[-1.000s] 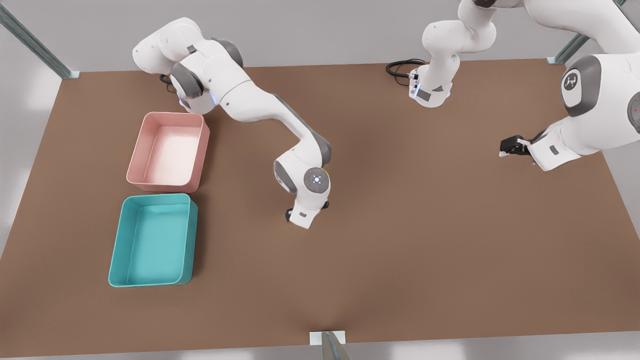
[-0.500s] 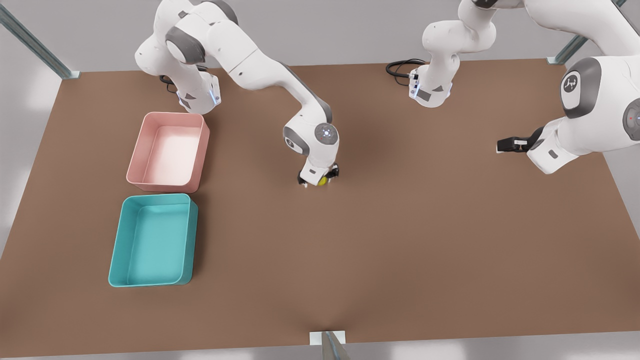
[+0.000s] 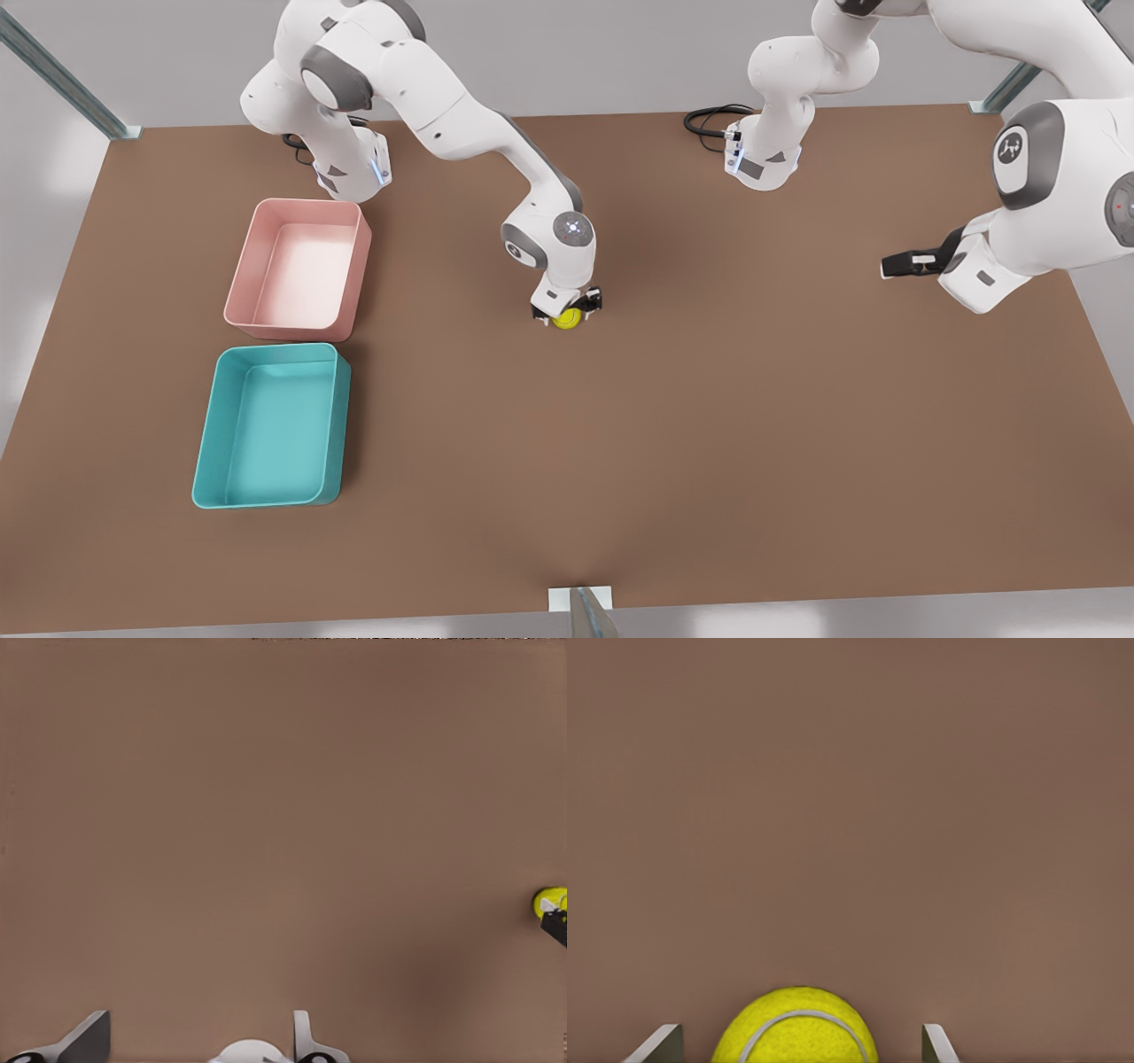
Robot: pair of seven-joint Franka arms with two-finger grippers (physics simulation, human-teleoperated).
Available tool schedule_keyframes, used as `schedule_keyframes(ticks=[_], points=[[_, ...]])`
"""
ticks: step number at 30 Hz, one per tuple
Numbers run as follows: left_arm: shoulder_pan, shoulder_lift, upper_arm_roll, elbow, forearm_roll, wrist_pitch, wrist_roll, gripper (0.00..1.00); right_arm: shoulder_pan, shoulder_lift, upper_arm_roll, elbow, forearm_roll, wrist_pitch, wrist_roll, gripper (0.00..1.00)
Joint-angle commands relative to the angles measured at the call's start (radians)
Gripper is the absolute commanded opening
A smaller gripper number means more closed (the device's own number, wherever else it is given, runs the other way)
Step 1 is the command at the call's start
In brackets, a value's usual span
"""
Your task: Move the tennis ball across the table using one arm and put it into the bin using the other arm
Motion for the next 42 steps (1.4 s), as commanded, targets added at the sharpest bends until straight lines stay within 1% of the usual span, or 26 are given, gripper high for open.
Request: schedule_keyframes(ticks=[1,7,9,11,12,14,16,23,25,27,30,33,35,38,40,41,42], points=[[-0.004,-0.002,-0.002,0.001,-0.003,0.01,-0.135,1.0,0.002,0.007,0.0,0.0,-0.001,0.026,0.097,1.0],[-0.001,-0.007,-0.011,0.001,-0.003,-0.004,-0.137,1.0,0.011,0.042,0.0,0.006,-0.005,0.029,0.093,1.0],[-0.008,-0.002,-0.011,-0.006,-0.007,-0.041,-0.138,1.0,0.011,0.042,0.0,0.003,-0.005,0.029,0.091,1.0],[-0.007,-0.01,-0.043,-0.002,-0.007,-0.076,-0.14,1.0,0.013,0.048,0.0,0.003,-0.005,0.029,0.091,1.0],[-0.005,-0.01,-0.04,-0.002,-0.01,-0.084,-0.138,1.0,0.013,0.048,0.0,0.003,-0.005,0.029,0.091,0.99],[-0.007,-0.01,-0.04,-0.002,-0.01,-0.084,-0.138,1.0,0.011,0.047,0.0,0.004,-0.005,0.029,0.09,0.78],[-0.007,-0.01,-0.04,-0.002,-0.01,-0.084,-0.138,1.0,0.008,0.047,0.0,0.004,-0.005,0.029,0.088,0.71],[-0.005,-0.008,-0.04,-0.002,-0.01,-0.084,-0.138,1.0,-0.041,0.002,-0.002,0.001,-0.002,0.015,0.086,0.68],[-0.004,-0.008,-0.04,-0.002,-0.01,-0.084,-0.138,1.0,-0.069,-0.039,0.0,0.001,-0.002,-0.006,0.054,0.68],[-0.004,-0.01,-0.04,0.0,-0.01,-0.084,-0.138,1.0,-0.138,-0.11,0.0,-0.002,-0.001,-0.11,-0.07,0.68],[-0.004,-0.01,-0.04,0.0,-0.01,-0.084,-0.138,1.0,-0.309,-0.209,0.0,-0.002,0.007,-0.274,-0.341,0.68],[-0.004,-0.01,-0.04,0.0,-0.01,-0.085,-0.138,1.0,-0.604,-0.277,-0.002,0.001,0.045,-0.416,-0.785,0.68],[-0.004,-0.01,-0.04,0.0,-0.01,-0.085,-0.138,1.0,-0.816,-0.252,-0.003,0.044,0.156,-0.455,-1.081,0.68],[-0.002,-0.01,-0.039,0.0,-0.01,-0.085,-0.138,1.0,-0.992,-0.173,-0.011,0.121,0.148,-0.48,-1.375,0.68],[-0.002,-0.01,-0.039,0.0,-0.01,-0.088,-0.138,1.0,-1.047,-0.14,-0.011,0.119,0.145,-0.48,-1.417,0.69],[-0.002,-0.01,-0.039,0.0,-0.01,-0.09,-0.138,1.0,-1.05,-0.133,-0.011,0.113,0.145,-0.48,-1.415,0.83],[-0.002,-0.008,-0.039,0.0,-0.01,-0.088,-0.138,1.0,-1.058,-0.13,-0.011,0.107,0.145,-0.48,-1.409,1.0]])
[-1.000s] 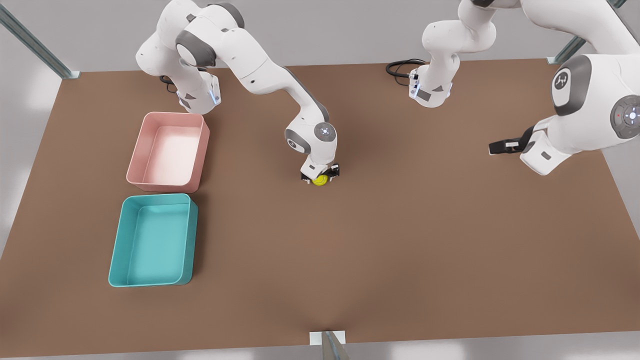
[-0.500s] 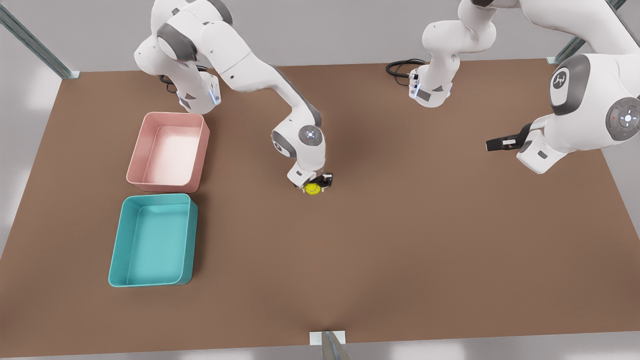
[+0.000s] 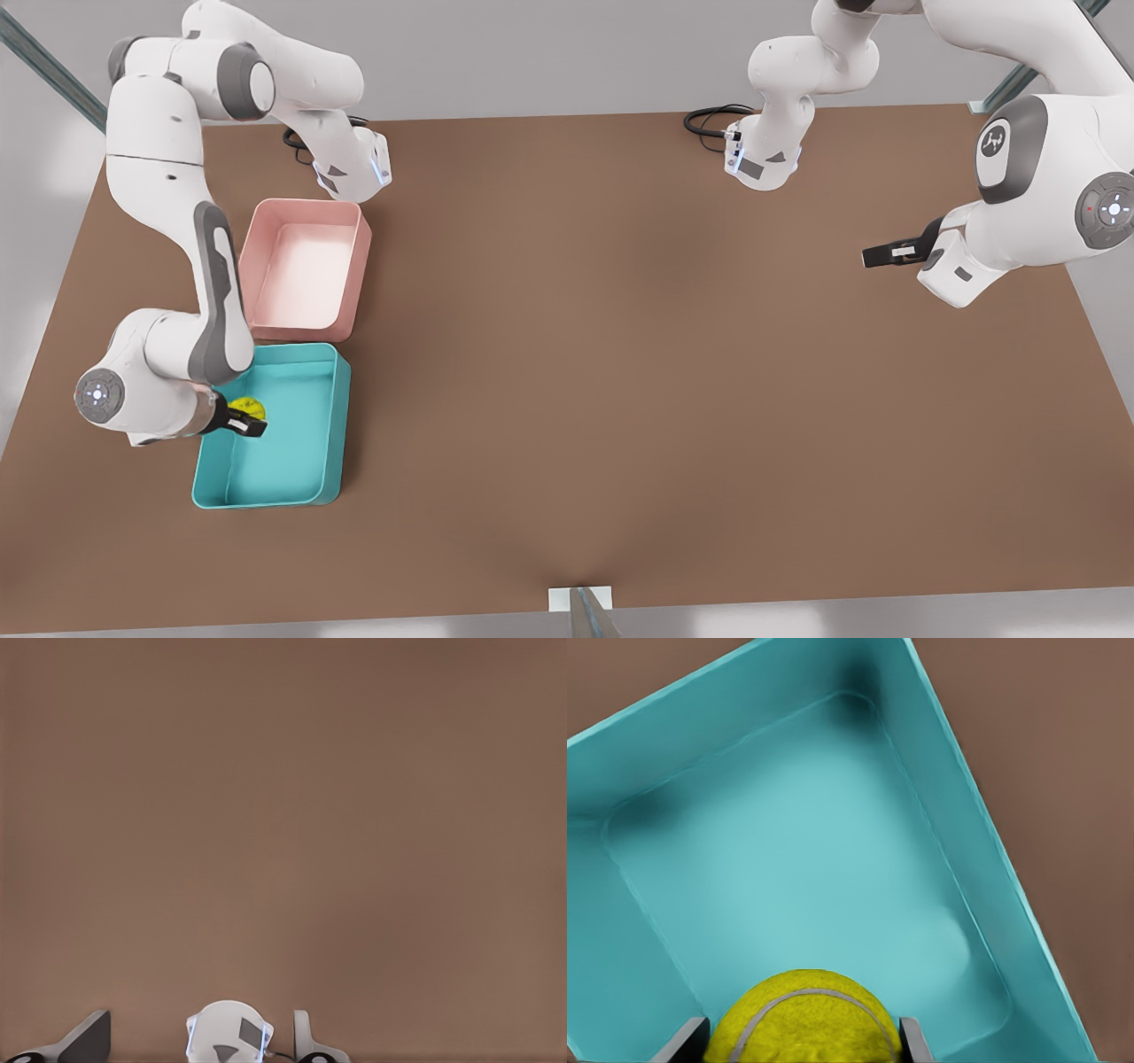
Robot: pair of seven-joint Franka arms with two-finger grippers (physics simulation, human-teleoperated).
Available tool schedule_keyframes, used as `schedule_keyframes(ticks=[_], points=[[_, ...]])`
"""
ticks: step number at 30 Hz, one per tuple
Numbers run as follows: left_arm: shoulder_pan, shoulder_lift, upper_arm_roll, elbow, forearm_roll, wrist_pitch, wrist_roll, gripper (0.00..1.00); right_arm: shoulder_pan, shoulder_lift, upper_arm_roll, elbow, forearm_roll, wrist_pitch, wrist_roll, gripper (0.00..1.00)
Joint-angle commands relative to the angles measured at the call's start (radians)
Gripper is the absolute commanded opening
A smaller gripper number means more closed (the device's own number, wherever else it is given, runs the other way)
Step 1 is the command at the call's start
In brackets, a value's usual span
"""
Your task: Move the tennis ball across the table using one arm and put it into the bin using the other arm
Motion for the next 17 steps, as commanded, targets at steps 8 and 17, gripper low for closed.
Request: schedule_keyframes(ticks=[8,17], points=[[-0.001,-0.001,-0.001,0.002,0.0,-0.004,-0.013,1.0,0.045,0.012,0.009,0.279,-0.003,-0.331,-0.409,1.0],[0.002,0.014,0.0,0.0,0.0,0.013,-0.011,1.0,0.097,-0.445,0.027,0.123,-0.093,-0.543,-0.117,1.0]])
